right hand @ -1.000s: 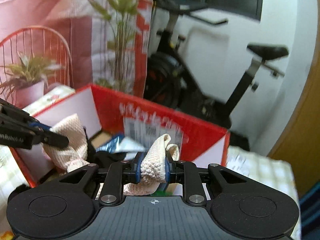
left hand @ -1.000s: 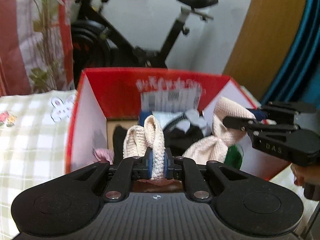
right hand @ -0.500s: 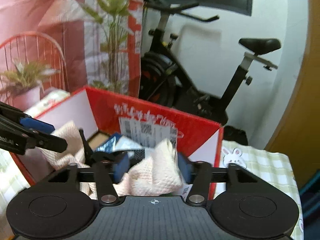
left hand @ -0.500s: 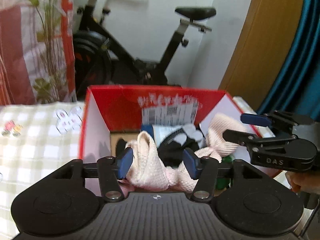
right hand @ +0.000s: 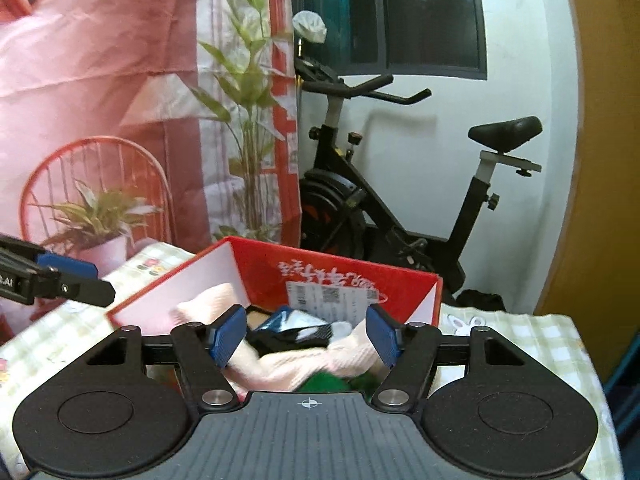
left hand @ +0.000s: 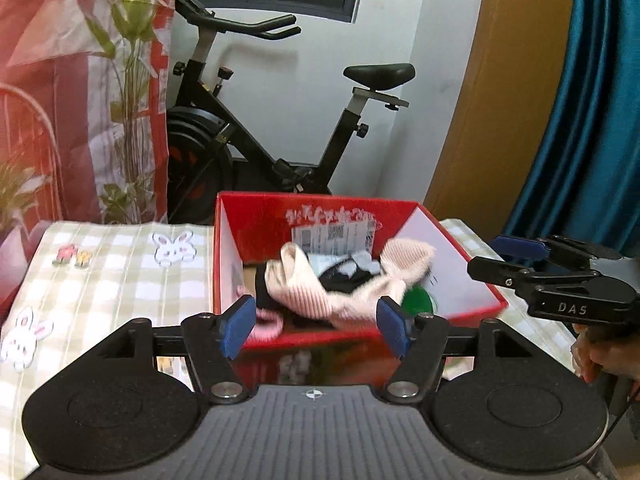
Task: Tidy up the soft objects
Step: 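Move both tools down to the black strap beside the box, then close the left and right grippers on the black strap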
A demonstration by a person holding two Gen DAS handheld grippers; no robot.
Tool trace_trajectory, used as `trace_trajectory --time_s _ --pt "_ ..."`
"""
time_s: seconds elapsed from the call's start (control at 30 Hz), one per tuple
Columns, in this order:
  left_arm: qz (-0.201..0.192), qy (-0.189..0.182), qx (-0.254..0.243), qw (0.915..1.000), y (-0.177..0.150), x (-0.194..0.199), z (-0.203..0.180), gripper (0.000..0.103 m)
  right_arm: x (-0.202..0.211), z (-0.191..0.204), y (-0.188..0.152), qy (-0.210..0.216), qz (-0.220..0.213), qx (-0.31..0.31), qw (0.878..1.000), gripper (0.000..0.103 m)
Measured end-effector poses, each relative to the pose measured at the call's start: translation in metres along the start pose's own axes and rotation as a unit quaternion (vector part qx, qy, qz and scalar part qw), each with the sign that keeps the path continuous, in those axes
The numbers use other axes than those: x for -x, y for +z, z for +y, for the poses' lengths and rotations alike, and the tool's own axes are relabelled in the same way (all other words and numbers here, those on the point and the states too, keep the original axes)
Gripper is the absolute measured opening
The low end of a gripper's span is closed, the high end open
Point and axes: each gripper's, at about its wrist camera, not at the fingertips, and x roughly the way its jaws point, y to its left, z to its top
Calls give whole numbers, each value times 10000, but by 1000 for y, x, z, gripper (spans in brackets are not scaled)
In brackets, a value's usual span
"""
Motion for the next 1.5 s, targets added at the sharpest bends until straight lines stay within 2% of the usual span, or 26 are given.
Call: trace_trajectory --time_s 0.17,0.27,0.6,0.83,1.2,1.4,1.47,1.5 --pt "226 28 183 9996 -27 -1 3 69 21 14 -25 36 6 -101 9999 61" --pt "392 128 293 9987 -41 -8 10 69 22 20 -42 47 174 -153 9997 61" --pt "928 588 935 9895 -78 -44 57 69 -15 15 -100 -191 883 -706 9934 61" --pt "1128 470 1124 9861 -94 -60 71 69 -33 18 -132 -173 1253 -795 9888 59" --pt "1021 259 1329 9855 -107 -71 66 69 -31 10 -154 -5 1024 -935 9903 57" --pt "1118 373 1010 9879 -104 -80 52 69 -31 9 -156 35 979 -978 9904 56" --pt "1136 303 1028 9877 -104 -81 48 66 -31 10 -156 41 990 -991 9901 56" --pt "1148 262 1036 9876 -104 -81 45 51 -31 9 -155 44 1004 -999 9899 56"
